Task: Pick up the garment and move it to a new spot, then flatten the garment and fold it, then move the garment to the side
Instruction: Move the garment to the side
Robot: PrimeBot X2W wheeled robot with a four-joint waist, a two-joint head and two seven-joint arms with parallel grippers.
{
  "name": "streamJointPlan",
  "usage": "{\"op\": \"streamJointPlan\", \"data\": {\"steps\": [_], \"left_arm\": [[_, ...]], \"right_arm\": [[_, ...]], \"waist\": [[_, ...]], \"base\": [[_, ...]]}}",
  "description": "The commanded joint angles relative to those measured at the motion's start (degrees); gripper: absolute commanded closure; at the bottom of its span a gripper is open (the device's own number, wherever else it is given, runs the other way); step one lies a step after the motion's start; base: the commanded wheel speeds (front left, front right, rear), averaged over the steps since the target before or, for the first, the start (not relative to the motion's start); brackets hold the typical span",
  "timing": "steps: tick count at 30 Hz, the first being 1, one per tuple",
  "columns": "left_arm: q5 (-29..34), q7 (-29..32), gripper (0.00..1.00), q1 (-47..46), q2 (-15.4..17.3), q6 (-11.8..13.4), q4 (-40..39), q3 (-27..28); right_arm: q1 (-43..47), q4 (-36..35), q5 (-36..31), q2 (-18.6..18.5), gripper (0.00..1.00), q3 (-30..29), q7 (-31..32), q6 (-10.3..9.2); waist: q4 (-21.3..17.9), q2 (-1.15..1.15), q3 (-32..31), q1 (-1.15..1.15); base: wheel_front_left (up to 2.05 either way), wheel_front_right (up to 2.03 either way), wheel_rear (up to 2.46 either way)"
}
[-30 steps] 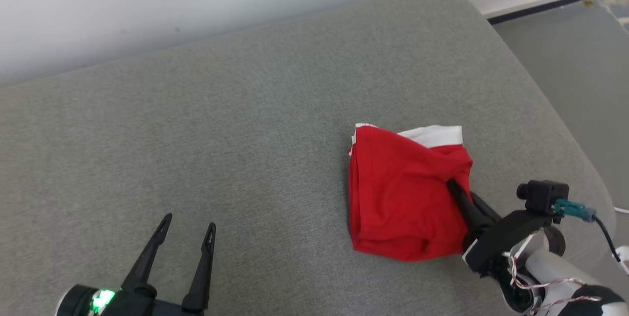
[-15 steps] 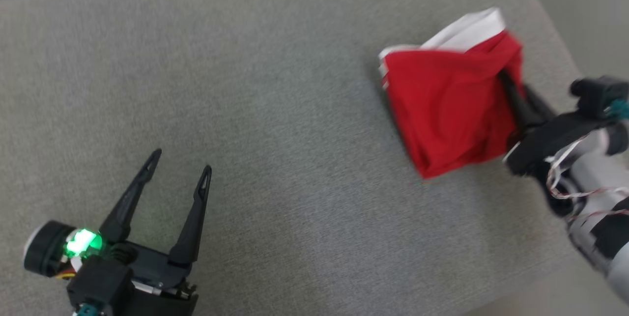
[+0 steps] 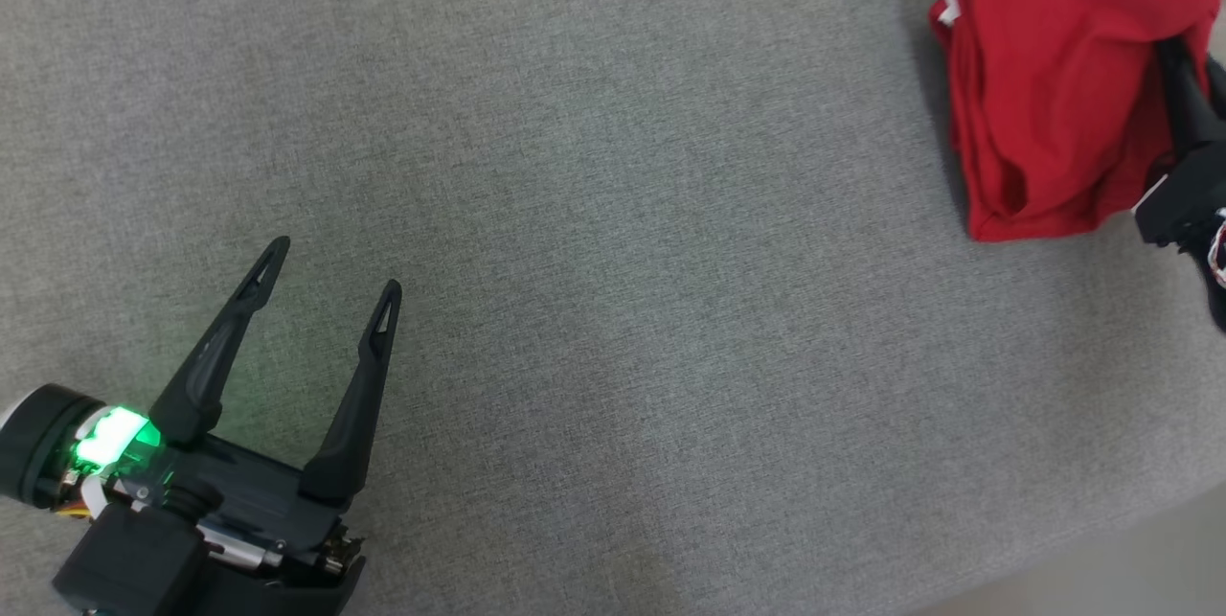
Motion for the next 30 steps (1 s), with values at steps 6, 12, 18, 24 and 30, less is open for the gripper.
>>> {"op": "streamJointPlan", "data": {"steps": [6, 12, 18, 24, 30], "left_arm": [[-0.88, 0.84, 0.0, -0.5, 0.78, 0.11, -1.15, -0.4], [-1.45, 0.32, 0.0, 1.1, -0.43, 1.13, 0.09, -0.62], [-2.2, -0.39, 0.0, 2.89, -3.24, 3.17, 4.17, -1.16], [-4.48, -0.61, 0.0, 4.47, -7.15, 5.68, 9.94, -0.63], [-6.37, -0.79, 0.0, 6.35, -9.9, 7.5, 16.38, -0.1]], "right_arm": [[-3.29, 6.45, -5.9, 1.59, 0.0, -2.23, -0.76, -0.14], [-6.37, 10.51, -17.86, 2.21, 0.0, -10.52, -1.41, -0.14], [4.57, -3.57, -28.74, 8.84, 0.0, -22.12, -1.33, -0.14], [19.67, -18.34, -34.95, 15.35, 0.0, -26.72, -1.3, -0.14], [30.57, -26.46, -37.89, 20.89, 0.0, -26.8, -1.33, -0.14]], "waist": [[0.85, -0.01, 0.11, -0.01], [1.74, -0.01, -3.24, -0.01], [3.39, -0.01, -9.99, -0.01], [6.46, -0.01, -17.16, -0.01], [9.26, -0.01, -23.55, -0.01]], "base": [[0.0, 0.0, 0.0], [0.0, 0.0, 0.0], [0.0, 0.0, 0.0], [0.0, 0.0, 0.0], [0.0, 0.0, 0.0]]}}
